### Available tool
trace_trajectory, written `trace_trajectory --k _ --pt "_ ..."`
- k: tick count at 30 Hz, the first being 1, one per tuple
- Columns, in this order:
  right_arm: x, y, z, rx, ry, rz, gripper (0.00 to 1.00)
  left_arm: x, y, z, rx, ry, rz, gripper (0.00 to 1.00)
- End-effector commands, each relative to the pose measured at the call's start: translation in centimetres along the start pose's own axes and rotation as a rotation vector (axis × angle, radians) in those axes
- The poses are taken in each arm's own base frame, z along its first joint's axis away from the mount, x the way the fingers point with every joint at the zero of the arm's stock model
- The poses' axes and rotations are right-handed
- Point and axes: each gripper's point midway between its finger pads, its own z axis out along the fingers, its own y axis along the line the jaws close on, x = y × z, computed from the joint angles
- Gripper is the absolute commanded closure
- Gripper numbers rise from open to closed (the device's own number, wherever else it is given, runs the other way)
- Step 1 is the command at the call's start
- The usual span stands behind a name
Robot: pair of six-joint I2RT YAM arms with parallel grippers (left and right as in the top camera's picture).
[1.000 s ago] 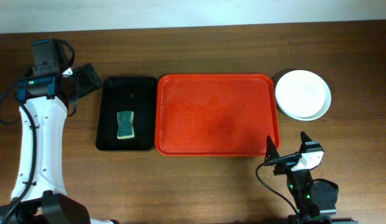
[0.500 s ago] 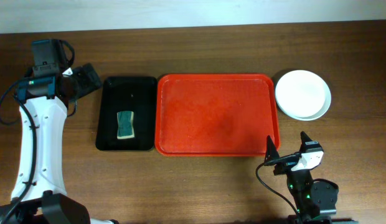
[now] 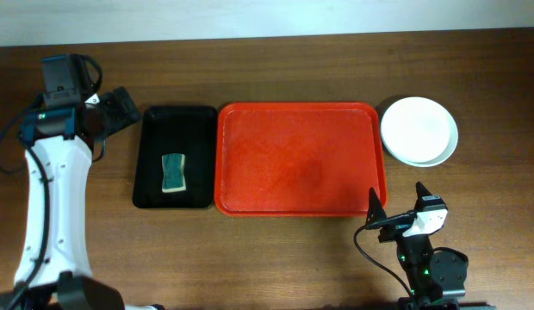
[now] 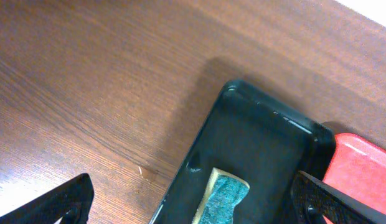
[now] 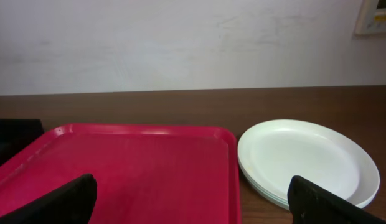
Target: Clean dirty plates on tray and stack at the side
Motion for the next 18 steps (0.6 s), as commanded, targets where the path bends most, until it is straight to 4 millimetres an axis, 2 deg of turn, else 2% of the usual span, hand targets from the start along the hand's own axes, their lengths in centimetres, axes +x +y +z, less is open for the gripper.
trace_trajectory --k 1,4,7,11,14,18 --pt "0.2 0.0 0.0 0.004 0.002 0.003 0.01 -1.5 -1.1 -7.0 0.078 -0.164 -0.001 0.01" --pt "0.2 0.0 0.0 0.004 0.002 0.003 0.01 -1.7 -1.4 -10.9 0.121 -0.251 0.004 0.01" --pt "0.2 0.0 0.0 0.004 0.002 0.003 0.02 -1.6 -1.0 -14.3 0.149 -0.329 -0.004 0.01" --pt "0.2 0.0 0.0 0.004 0.002 0.003 0.01 0.0 -0.1 -17.3 0.171 -0.395 -0.01 0.01" --pt "0.2 0.0 0.0 0.004 0.002 0.003 0.02 1.8 0.7 -18.0 0.177 -0.411 -0.012 0.01" --pt "0.2 0.0 0.0 0.004 0.002 0.003 0.01 5.2 1.8 -17.0 0.168 -0.386 -0.01 0.0"
